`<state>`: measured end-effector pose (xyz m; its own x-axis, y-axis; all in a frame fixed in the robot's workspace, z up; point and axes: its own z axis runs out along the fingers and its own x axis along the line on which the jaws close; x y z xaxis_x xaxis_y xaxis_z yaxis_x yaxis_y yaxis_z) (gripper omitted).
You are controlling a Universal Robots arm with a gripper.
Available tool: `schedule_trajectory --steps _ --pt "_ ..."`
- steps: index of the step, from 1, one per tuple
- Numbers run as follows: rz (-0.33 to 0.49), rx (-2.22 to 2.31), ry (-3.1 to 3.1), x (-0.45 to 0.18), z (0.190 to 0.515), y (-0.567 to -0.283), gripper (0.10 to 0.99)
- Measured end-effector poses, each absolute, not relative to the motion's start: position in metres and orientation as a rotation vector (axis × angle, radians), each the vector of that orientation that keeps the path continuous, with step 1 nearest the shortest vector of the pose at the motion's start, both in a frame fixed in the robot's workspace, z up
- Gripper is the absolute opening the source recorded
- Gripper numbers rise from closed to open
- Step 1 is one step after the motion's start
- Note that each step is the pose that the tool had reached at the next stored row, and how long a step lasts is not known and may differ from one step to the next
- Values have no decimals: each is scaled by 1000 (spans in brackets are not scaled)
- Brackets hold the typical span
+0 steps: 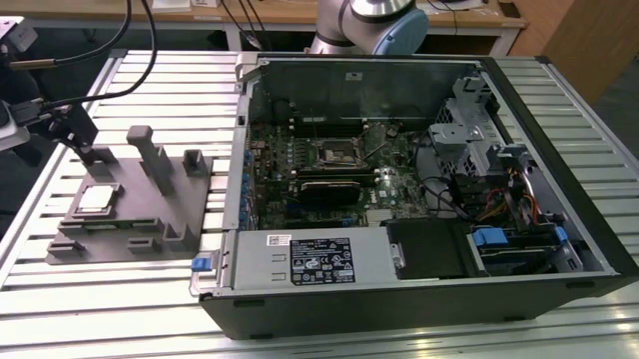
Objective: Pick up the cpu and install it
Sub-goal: 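Pick up the cpu and move it towards the insertion slot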
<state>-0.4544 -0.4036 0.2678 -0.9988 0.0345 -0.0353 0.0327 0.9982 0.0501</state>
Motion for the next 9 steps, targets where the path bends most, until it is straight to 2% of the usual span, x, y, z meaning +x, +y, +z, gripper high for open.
schedule_trajectory --steps 9 --pt "77 52 3104 -454 258 -404 820"
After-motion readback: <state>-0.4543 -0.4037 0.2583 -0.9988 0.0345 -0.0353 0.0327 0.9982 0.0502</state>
